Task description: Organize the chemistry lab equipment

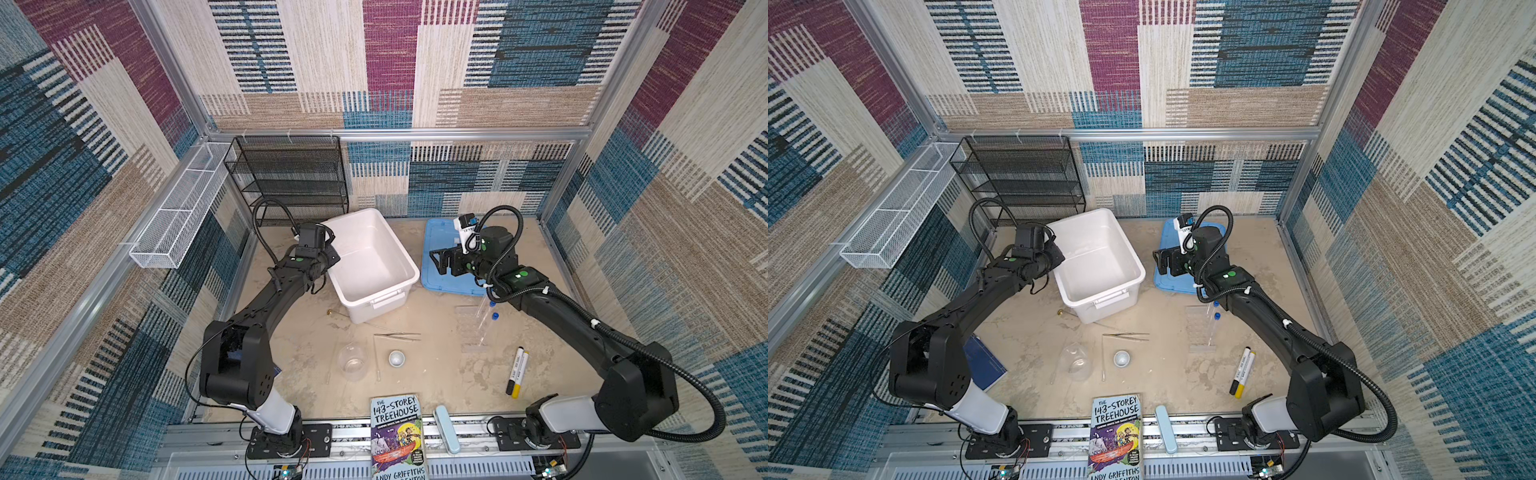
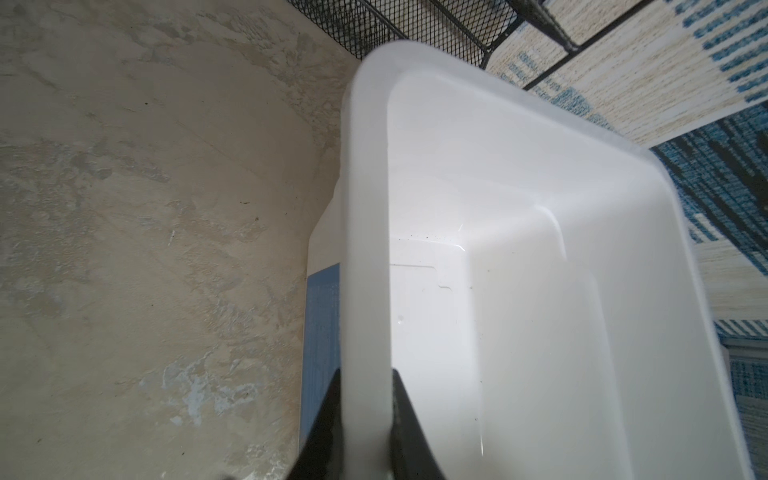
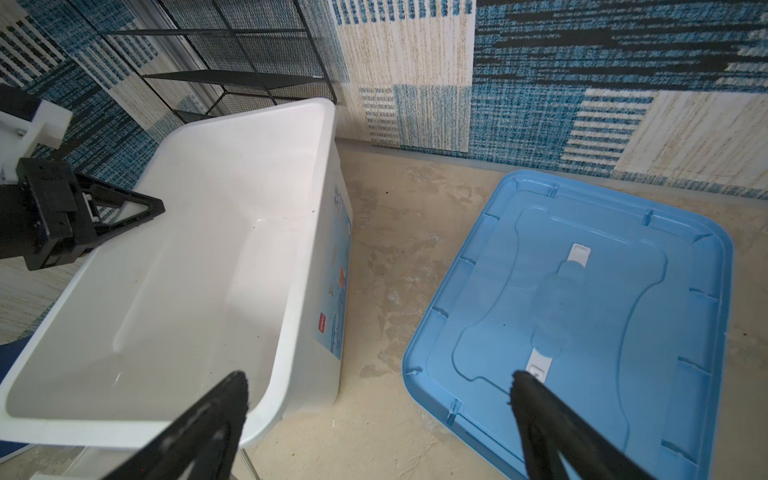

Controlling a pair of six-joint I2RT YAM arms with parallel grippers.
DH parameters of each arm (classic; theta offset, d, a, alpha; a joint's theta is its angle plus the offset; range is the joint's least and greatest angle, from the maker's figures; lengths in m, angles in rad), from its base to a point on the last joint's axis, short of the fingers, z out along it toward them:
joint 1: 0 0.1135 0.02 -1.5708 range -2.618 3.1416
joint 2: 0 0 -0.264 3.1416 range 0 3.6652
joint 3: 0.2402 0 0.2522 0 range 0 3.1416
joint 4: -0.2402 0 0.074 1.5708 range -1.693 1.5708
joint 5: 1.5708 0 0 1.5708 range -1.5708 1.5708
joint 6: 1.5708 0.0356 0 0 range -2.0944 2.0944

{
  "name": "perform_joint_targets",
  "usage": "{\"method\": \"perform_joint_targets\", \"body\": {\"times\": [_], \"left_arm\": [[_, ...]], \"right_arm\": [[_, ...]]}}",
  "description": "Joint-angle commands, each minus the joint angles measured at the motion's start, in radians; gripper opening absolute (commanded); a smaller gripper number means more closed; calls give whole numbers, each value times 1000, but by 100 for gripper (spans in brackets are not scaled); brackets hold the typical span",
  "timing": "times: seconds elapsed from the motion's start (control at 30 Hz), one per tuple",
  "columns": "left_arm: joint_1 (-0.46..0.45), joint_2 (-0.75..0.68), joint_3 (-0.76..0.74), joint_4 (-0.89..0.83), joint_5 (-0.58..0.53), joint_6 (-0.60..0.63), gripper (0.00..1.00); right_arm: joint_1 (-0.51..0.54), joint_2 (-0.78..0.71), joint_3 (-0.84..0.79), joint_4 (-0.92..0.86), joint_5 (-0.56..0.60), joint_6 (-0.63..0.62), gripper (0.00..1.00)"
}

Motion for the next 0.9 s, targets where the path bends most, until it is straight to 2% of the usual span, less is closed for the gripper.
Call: {"method": "perform_joint_targets", "body": {"times": [0.0, 0.23, 0.37, 0.63, 0.7, 0.8, 0.87], "left_arm": [[7, -36, -29, 109, -42, -111, 3], [9, -84, -131, 205, -63, -257, 2], [6, -114, -182, 251, -117, -321, 2], [-19, -141, -266, 350, -198, -370, 4], [-30, -144, -306, 391, -215, -392, 5], [-48, -147, -331, 406, -230, -408, 8], [-72, -163, -340, 405, -267, -380, 9]], "right_arm": [[-1, -12, -8, 23, 16, 1, 100], [-1, -19, -24, 26, 15, 1, 100], [-1, -25, -30, 28, 19, 1, 100], [-1, -35, -45, 31, 28, 1, 100], [-1, -30, -46, 36, -7, -3, 99], [-1, -32, -54, 63, -176, -23, 99], [0, -35, -56, 65, -216, -23, 99]]}}
